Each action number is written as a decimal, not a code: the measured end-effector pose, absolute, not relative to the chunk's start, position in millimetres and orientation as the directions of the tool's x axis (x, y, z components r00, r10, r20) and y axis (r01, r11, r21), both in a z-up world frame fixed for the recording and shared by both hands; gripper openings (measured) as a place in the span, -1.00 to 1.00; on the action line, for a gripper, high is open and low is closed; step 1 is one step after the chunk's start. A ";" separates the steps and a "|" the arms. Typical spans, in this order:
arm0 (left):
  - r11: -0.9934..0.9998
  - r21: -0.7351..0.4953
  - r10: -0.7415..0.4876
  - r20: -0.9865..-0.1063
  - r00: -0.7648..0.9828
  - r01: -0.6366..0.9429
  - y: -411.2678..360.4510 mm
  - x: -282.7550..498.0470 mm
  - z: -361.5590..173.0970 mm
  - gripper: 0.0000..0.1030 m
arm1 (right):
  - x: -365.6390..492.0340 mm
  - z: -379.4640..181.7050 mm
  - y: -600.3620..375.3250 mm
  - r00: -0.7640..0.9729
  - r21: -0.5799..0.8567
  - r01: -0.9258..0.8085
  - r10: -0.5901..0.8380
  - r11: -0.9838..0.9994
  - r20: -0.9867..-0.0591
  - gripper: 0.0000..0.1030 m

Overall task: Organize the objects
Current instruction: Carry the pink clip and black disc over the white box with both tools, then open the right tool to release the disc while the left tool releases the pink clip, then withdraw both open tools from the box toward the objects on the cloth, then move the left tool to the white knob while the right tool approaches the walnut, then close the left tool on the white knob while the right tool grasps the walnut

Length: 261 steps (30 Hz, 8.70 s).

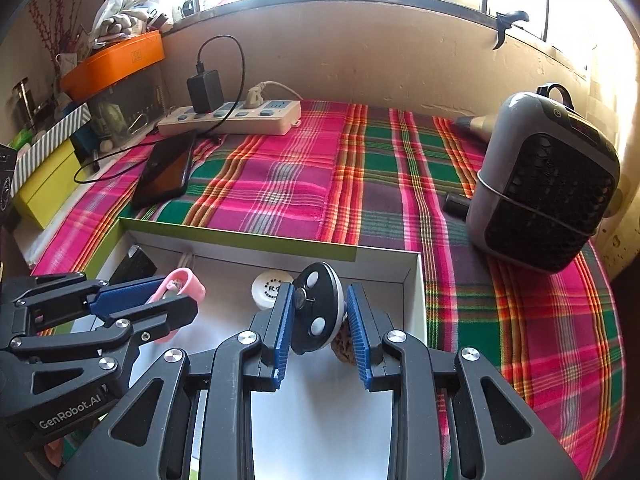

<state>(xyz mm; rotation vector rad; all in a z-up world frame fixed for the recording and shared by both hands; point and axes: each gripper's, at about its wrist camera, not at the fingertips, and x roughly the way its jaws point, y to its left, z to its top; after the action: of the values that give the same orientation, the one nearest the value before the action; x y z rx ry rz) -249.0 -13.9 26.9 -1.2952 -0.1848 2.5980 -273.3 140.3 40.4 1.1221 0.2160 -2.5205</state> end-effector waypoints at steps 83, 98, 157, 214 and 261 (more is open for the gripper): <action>-0.983 -0.159 0.184 -0.762 -0.621 -0.095 -14.2 -224.3 42.4 -0.40 | -251.9 53.1 140.6 -0.642 -0.001 0.349 -0.239 -0.937 -0.729 -0.23; -0.986 -0.150 0.165 -0.750 -0.640 -0.078 -17.1 -197.6 50.7 -0.40 | -225.1 64.0 144.7 -0.655 0.026 0.353 -0.267 -0.935 -0.707 -0.23; -0.967 -0.213 0.253 -0.741 -0.622 -0.140 -29.1 -104.8 18.5 -0.39 | -115.7 33.8 212.1 -0.641 0.121 0.297 -0.292 -0.947 -0.710 -0.21; -0.947 -0.215 0.316 -0.753 -0.577 -0.237 -3.6 -115.3 12.9 -0.32 | -133.7 18.2 199.4 -0.580 0.081 0.321 -0.264 -0.944 -0.771 -0.37; -0.947 -0.234 0.320 -0.741 -0.591 -0.218 -9.4 -112.2 16.0 -0.62 | -131.7 18.5 195.7 -0.575 0.088 0.338 -0.279 -0.937 -0.769 -0.41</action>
<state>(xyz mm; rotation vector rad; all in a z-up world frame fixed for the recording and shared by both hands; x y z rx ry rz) -112.2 -9.4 16.0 -1.2242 -0.1702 2.5549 -131.7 195.7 18.5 1.2104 0.0976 -2.5138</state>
